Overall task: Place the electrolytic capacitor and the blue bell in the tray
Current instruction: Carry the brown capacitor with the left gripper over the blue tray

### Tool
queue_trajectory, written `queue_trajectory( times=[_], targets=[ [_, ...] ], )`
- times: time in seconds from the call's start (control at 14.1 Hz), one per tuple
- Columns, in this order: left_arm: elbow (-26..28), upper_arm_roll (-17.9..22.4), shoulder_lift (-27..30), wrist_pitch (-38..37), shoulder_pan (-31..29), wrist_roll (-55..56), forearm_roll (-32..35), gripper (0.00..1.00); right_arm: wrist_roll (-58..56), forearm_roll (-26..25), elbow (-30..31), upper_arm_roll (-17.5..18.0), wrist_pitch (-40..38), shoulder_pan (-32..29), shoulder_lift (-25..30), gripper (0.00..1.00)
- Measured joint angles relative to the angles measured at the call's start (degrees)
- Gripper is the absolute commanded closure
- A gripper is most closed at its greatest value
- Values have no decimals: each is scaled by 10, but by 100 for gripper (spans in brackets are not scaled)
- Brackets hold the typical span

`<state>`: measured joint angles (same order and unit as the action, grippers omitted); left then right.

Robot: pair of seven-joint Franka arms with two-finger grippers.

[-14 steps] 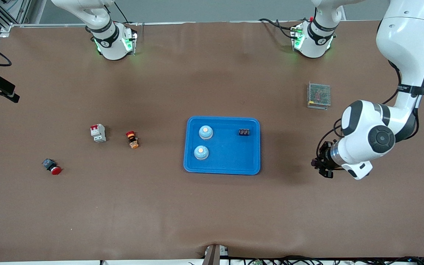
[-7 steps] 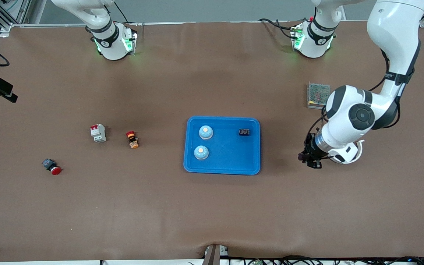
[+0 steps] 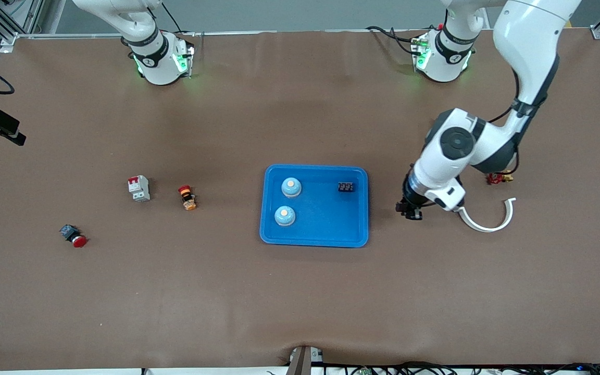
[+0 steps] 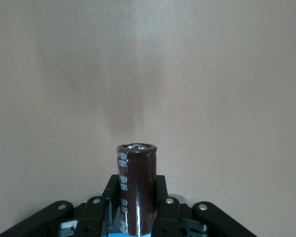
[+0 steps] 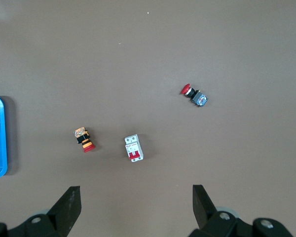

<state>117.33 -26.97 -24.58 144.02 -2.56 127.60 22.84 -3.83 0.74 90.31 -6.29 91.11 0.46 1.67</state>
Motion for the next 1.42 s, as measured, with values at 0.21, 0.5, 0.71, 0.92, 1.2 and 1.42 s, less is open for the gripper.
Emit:
queue_trajectory(
  times=[0.21, 0.5, 0.71, 0.92, 1.2, 1.42],
  targets=[
    [0, -1, -3, 0, 36, 62, 49, 100, 0, 0, 0, 0, 0, 0, 0, 0],
    [-11, -1, -7, 0, 65, 76, 51, 100, 0, 0, 0, 0, 0, 0, 0, 0],
    [-40, -1, -34, -1, 85, 78, 51, 100, 0, 0, 0, 0, 0, 0, 0, 0],
    [-84, -1, -69, -14, 98, 80, 51, 100, 0, 0, 0, 0, 0, 0, 0, 0],
    [-131, 4, -106, -35, 115, 82, 51, 100, 0, 0, 0, 0, 0, 0, 0, 0],
    [-157, 34, -128, -37, 153, 82, 52, 100, 0, 0, 0, 0, 1, 0, 0, 0]
  ],
)
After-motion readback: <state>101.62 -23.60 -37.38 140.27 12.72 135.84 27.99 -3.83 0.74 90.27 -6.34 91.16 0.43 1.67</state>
